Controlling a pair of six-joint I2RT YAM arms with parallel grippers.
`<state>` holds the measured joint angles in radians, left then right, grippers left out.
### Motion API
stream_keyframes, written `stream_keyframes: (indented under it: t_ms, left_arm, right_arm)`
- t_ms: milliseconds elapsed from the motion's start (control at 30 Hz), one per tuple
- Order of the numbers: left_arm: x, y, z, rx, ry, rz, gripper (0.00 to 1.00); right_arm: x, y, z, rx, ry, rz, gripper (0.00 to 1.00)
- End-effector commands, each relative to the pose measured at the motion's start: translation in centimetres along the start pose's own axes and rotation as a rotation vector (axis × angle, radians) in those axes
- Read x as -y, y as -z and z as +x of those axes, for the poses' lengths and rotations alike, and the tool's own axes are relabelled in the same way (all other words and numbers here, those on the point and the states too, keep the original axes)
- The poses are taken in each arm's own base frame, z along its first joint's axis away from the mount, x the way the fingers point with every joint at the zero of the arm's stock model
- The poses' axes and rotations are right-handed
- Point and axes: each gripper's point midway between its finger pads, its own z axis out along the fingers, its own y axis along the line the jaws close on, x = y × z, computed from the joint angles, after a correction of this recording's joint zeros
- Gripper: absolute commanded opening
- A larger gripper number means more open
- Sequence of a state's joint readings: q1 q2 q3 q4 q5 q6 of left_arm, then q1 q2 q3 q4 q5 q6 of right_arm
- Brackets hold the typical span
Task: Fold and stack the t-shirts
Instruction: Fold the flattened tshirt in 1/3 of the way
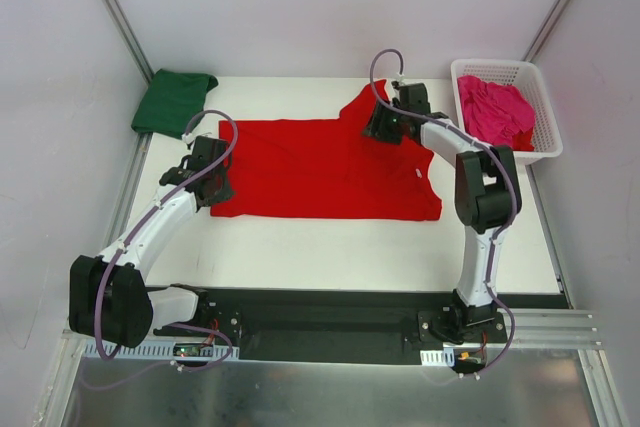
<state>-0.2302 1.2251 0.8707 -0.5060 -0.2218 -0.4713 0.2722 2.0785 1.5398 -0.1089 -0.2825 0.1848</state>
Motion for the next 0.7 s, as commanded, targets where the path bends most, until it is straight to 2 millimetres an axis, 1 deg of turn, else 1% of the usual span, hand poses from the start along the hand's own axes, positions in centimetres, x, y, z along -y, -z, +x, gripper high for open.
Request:
stream_keyframes:
  t_ms: [0, 33, 67, 100, 133, 167, 200, 267, 333, 367, 400, 433, 467, 500, 533, 600, 633, 667]
  left_arm:
    - [-0.1, 0.1, -0.3, 0.018, -0.018, -0.014, 0.05]
    - [-0.1, 0.1, -0.4, 0.018, -0.020, -0.011, 0.05]
    - [0.0, 0.2, -0.5, 0.021, -0.020, -0.008, 0.05]
    - [0.0, 0.2, -0.4, 0.021, -0.023, -0.007, 0.05]
    - [0.1, 0.3, -0.6, 0.026, -0.025, -0.004, 0.05]
    - [0.1, 0.3, -0.7, 0.027, -0.027, -0.003, 0.05]
    - [0.0, 0.3, -0.8, 0.031, -0.030, -0.004, 0.05]
    - [0.2, 0.3, -0.9, 0.036, -0.033, 0.002, 0.05]
    - [0.4, 0.1, -0.8, 0.034, -0.040, 0.013, 0.05]
    - [0.6, -0.1, -0.7, 0.026, -0.042, 0.024, 0.05]
    - [0.9, -0.3, -0.8, 0.030, -0.042, 0.035, 0.05]
    - [1.0, -0.4, -0.6, 0.025, -0.042, 0.044, 0.04]
    - [1.2, -0.8, -0.4, 0.013, -0.044, 0.050, 0.03]
    - [1.7, -1.1, -0.5, 0.013, -0.039, 0.071, 0.01]
    - [2.0, -1.3, -0.4, 0.007, -0.038, 0.080, 0.00]
    - [2.7, -2.1, 0.1, -0.019, -0.038, 0.105, 0.00]
    - [3.2, -2.4, -0.2, -0.010, -0.033, 0.121, 0.00]
    - [3.5, -2.9, 0.1, -0.024, -0.034, 0.126, 0.00]
  right_arm:
    - [-2.7, 4.4, -3.2, 0.114, 0.068, -0.055, 0.56]
    - [-2.6, 4.8, -3.0, 0.112, 0.068, -0.049, 0.56]
    - [-2.1, 5.1, -2.2, 0.101, 0.067, -0.032, 0.56]
    - [-2.2, 6.0, -2.4, 0.111, 0.072, -0.027, 0.56]
    - [-2.0, 6.5, -1.8, 0.097, 0.072, -0.012, 0.56]
    - [-1.2, 6.7, -0.9, 0.080, 0.067, 0.014, 0.56]
    - [-1.3, 7.7, -0.8, 0.087, 0.078, 0.022, 0.56]
    - [0.0, 8.2, 1.2, 0.045, 0.069, 0.070, 0.56]
    - [0.2, 9.4, 1.9, 0.042, 0.068, 0.085, 0.56]
    - [0.4, 9.8, 2.6, 0.032, 0.064, 0.086, 0.56]
    - [0.9, 9.9, 3.9, 0.009, 0.061, 0.093, 0.55]
    - [1.1, 10.2, 4.5, -0.002, 0.056, 0.100, 0.53]
    - [1.0, 10.9, 4.6, 0.009, 0.057, 0.100, 0.51]
    - [1.4, 11.0, 5.7, -0.012, 0.056, 0.108, 0.48]
    - [1.6, 11.3, 6.1, -0.019, 0.051, 0.112, 0.38]
    - [1.6, 11.7, 6.8, -0.030, 0.055, 0.115, 0.23]
    - [1.8, 11.6, 7.6, -0.047, 0.053, 0.118, 0.09]
    - [1.9, 11.7, 8.0, -0.054, 0.053, 0.119, 0.03]
